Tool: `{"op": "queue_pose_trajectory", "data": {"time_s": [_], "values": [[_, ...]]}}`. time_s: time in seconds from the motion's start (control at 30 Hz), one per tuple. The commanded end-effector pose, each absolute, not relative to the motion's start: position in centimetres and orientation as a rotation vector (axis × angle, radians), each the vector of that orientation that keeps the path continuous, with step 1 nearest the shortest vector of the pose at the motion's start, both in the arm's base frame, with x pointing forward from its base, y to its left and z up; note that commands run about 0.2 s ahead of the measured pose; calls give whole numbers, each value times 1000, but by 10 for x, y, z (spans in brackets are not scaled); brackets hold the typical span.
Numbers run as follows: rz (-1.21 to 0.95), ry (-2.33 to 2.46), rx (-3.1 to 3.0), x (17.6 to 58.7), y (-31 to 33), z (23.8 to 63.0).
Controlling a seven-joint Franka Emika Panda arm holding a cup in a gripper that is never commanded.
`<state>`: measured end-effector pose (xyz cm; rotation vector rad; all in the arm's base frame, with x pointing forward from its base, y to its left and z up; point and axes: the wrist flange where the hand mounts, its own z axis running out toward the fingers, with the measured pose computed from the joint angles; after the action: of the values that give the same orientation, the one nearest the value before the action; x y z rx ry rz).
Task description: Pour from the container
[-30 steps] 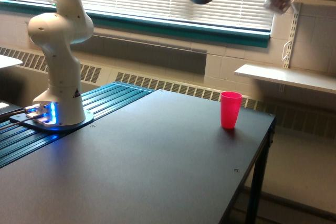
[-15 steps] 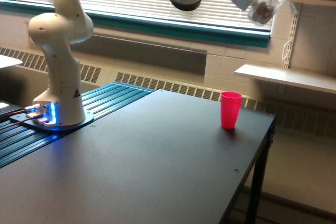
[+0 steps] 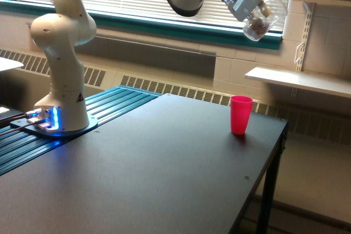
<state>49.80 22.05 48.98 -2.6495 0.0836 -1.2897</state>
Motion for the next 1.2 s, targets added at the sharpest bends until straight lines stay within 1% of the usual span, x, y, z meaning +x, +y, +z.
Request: {"op": "queue_pose_trajectory", "data": {"time_s": [0.03, 0.2, 0.43, 0.63, 0.97, 1.2], "values": [[-1248, 153, -2652, 482, 234, 480], [-1176, 220, -2679, 473, 237, 460], [-1149, 276, -2747, 468, 230, 438], [-1076, 420, -2756, 466, 225, 424], [-988, 555, -2772, 457, 236, 402], [-973, 519, -2805, 449, 254, 385]]}}
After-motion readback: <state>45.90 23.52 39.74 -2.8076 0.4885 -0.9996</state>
